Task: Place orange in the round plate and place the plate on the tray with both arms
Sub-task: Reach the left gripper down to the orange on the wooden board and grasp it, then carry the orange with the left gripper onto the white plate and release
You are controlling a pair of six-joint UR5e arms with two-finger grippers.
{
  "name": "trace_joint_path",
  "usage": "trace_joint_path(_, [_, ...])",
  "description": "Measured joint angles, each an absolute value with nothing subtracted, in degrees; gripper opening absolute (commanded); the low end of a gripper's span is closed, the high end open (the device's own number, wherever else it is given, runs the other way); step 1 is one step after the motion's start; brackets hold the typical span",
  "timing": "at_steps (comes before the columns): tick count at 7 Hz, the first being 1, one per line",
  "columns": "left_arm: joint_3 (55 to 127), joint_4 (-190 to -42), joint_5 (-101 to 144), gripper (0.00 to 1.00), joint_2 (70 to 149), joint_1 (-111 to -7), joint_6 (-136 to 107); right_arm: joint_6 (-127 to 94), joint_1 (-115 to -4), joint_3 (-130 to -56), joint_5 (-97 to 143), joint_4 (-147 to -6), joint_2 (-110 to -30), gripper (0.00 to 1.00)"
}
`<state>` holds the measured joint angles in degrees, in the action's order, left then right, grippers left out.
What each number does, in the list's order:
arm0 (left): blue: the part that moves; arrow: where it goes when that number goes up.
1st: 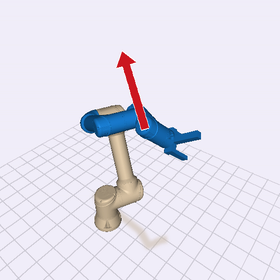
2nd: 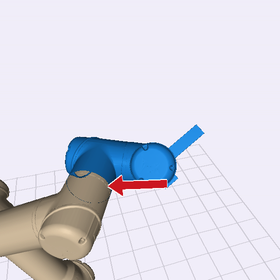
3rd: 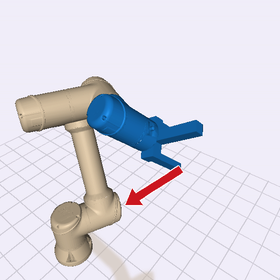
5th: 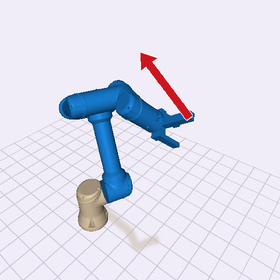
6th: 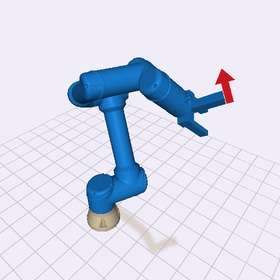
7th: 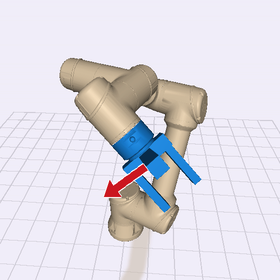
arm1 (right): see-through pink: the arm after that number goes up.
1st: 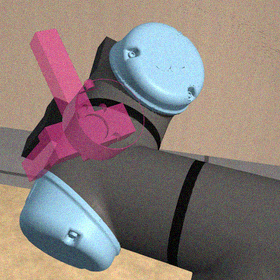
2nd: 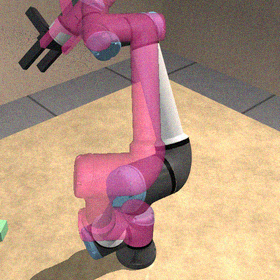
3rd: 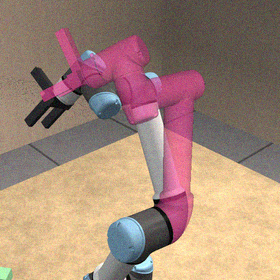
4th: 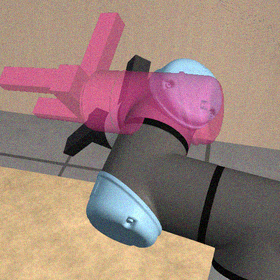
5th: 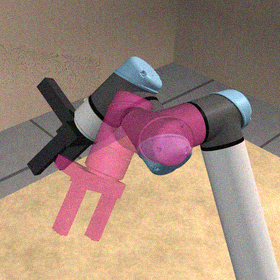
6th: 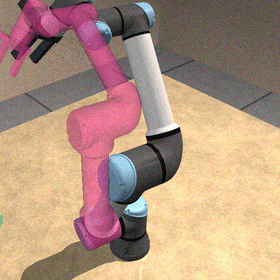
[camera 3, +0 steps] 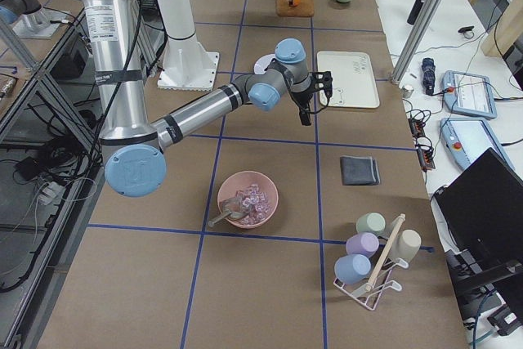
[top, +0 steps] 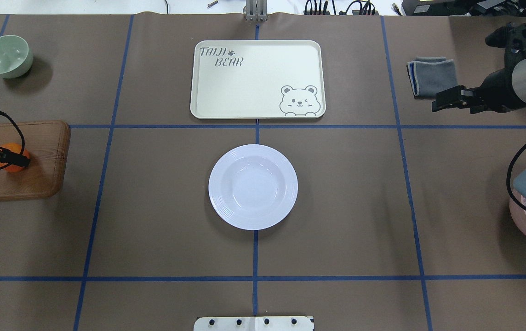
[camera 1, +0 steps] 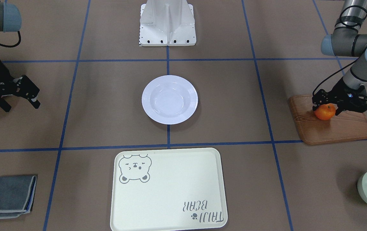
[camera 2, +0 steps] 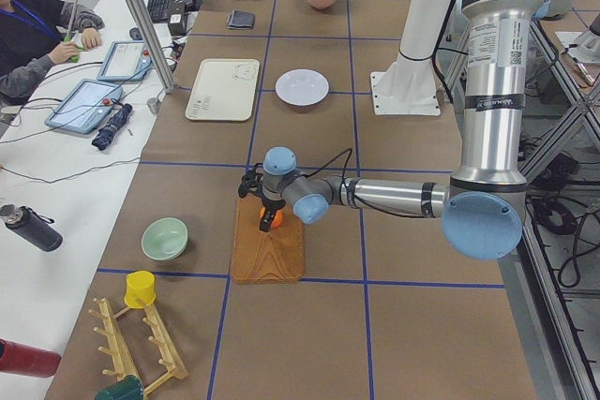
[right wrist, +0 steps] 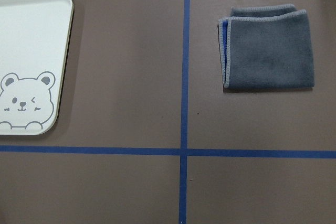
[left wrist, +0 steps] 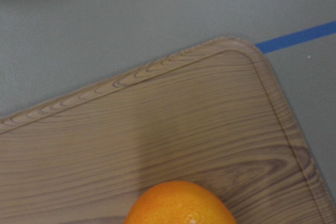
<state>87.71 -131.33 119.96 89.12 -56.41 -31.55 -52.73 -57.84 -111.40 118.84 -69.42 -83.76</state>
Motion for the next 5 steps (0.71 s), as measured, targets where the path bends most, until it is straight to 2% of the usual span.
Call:
trace_joint_path(1, [88.8,-131.2,120.3,0.00,89.1,-56.4,-31.5,-52.7,-57.6,-111.4,118.5,-69.3,-83.7,1.00])
trace_joint_path(3, [95.8,-126.7,125.2,0.00,89.6,-57.1,-32.6,-52.9,-57.5,-111.4,118.4,-69.1,-83.7,1.00])
trace_joint_path(5, [103.9,-111.8,124.4,0.00,97.3,-56.4,-40.4,-56.3,-57.1,-111.6,118.4,-68.7,-83.4,0.98])
